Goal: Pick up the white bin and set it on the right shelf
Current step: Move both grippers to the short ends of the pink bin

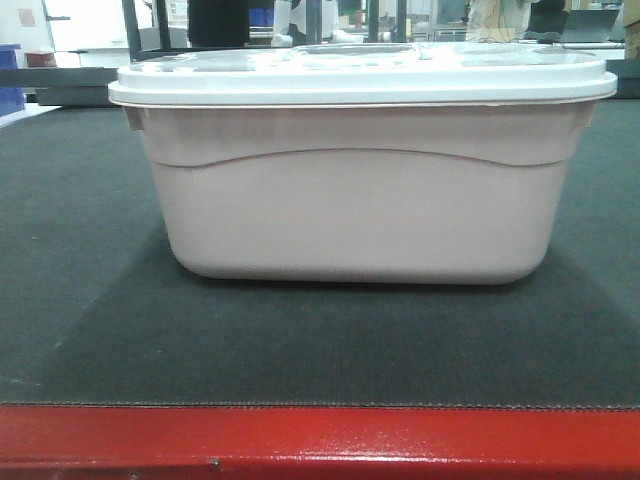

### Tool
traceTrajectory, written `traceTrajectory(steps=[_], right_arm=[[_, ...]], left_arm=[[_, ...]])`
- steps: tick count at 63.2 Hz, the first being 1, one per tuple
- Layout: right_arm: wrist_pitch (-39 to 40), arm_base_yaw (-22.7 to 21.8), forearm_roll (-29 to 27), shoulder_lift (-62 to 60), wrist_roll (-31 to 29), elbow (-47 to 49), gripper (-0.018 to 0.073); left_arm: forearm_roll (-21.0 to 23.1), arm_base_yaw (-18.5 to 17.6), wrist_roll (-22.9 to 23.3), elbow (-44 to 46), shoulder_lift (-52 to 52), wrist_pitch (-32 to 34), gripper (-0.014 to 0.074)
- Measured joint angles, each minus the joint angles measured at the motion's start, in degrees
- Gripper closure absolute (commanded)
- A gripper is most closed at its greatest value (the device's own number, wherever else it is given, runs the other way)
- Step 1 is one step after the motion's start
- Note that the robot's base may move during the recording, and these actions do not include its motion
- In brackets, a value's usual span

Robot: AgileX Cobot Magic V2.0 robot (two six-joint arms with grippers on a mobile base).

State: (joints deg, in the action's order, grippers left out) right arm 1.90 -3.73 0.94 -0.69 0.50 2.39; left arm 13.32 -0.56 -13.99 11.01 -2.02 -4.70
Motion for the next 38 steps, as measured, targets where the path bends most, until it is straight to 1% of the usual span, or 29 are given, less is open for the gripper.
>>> traceTrajectory(steps=[6, 11, 15, 20, 24, 30, 33, 35, 38], right_arm=[[-0.86, 0.0, -0.26, 2.29, 0.0, 6.22, 0.0491], [-1.0, 0.0, -0.26, 6.42, 0.0, 12.04, 0.047], [-1.0, 0.0, -0.26, 11.26, 0.0, 17.1, 0.0397], [-1.0, 0.0, -0.26, 17.11, 0.0, 21.91, 0.0257], [-1.0, 0.0, -0.37, 22.97, 0.0, 25.75, 0.0113], [-1.21, 0.0, -0.37, 29.98, 0.0, 29.25, -0.0033], [-1.44, 0.0, -0.37, 33.14, 0.0, 30.53, -0.0083], [-1.9, 0.0, -0.37, 34.8, 0.0, 31.17, -0.0076], [-2.7, 0.0, -0.37, 37.0, 0.0, 32.22, -0.0064]], left_arm=[[0.0, 0.0, 0.0, 8.01, -3.58, -6.44, 0.071], [0.0, 0.0, 0.0, 14.21, -8.13, -11.37, 0.0671], [0.11, 0.0, 0.0, 18.65, -12.52, -13.91, 0.0622], [1.13, 0.0, 0.0, 21.79, -17.67, -14.94, 0.0552], [2.67, -0.23, 0.0, 23.29, -22.78, -15.33, 0.0461], [4.03, -1.98, 0.0, 24.31, -28.18, -15.47, 0.0335], [4.41, -3.05, 0.0, 24.8, -31.12, -15.61, 0.0265], [4.7, -3.65, 0.0, 25.12, -32.49, -15.71, 0.0223], [5.43, -4.66, 0.0, 25.8, -34.46, -15.83, 0.0184]])
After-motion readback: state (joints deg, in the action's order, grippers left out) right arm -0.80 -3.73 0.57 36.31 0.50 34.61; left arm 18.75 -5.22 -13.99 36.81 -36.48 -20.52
